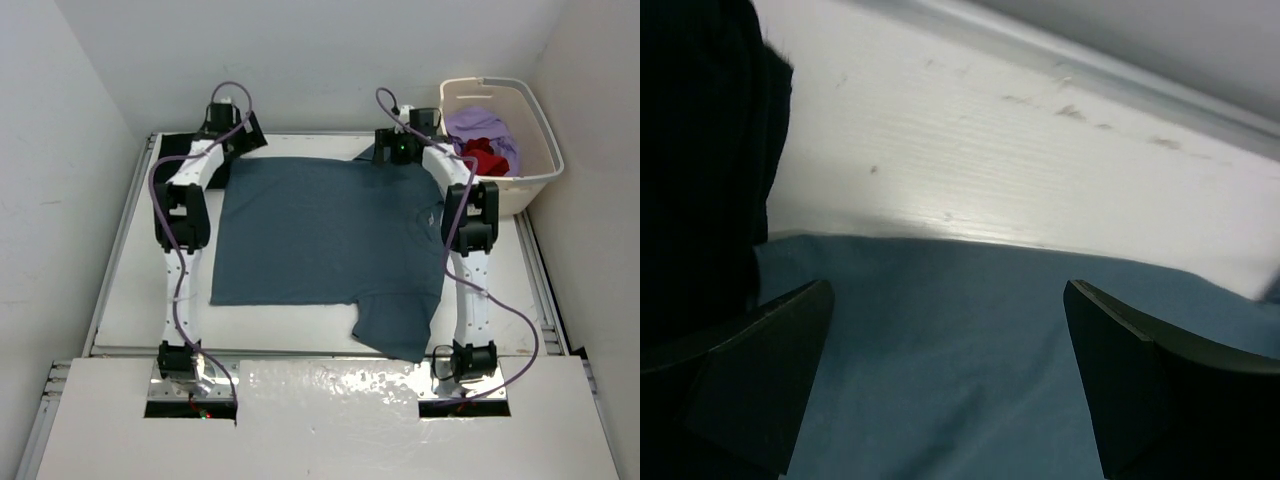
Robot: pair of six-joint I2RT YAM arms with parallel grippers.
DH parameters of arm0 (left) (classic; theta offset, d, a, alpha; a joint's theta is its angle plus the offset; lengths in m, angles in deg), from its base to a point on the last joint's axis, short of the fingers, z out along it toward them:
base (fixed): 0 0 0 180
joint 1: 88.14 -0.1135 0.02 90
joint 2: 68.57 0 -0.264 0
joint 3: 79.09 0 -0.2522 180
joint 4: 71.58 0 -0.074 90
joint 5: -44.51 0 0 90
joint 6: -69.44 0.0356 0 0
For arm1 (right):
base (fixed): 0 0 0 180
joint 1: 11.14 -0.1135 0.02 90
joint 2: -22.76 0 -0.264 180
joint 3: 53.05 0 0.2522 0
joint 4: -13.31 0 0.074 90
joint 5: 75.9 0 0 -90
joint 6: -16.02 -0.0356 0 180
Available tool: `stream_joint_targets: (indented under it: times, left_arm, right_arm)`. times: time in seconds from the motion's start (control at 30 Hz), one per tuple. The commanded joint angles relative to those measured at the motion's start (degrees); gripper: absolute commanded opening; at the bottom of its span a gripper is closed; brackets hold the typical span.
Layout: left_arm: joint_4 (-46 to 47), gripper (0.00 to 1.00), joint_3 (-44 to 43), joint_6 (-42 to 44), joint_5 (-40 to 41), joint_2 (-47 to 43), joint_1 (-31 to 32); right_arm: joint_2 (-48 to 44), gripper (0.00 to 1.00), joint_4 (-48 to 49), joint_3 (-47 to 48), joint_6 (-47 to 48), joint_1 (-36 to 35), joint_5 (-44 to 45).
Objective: Fold and stack the t-shirts
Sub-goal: Flatten out the tshirt
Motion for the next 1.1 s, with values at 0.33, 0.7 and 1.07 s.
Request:
stream_joint_targets:
  times: [0.33,0.7,1.07]
  left_arm:
    - [-14.2,1.0,31.64,-4.04,15.02,-48.51,1.01]
    - [-25.36,1.0,83.97,-22.97,22.68,-85.71,0.49]
    - [-17.65,0.89,98.47,-29.3,14.95,-86.35,0.31]
  right_arm:
    - [-50.02,0.99,1.02,-45.43,9.95,-10.14,13.95]
    - [-82.03,0.99,-10.03,-78.6,-6.29,-24.05,19.05]
    - [-88.8,0.99,-25.6,-83.35,-12.97,-34.78,23.19]
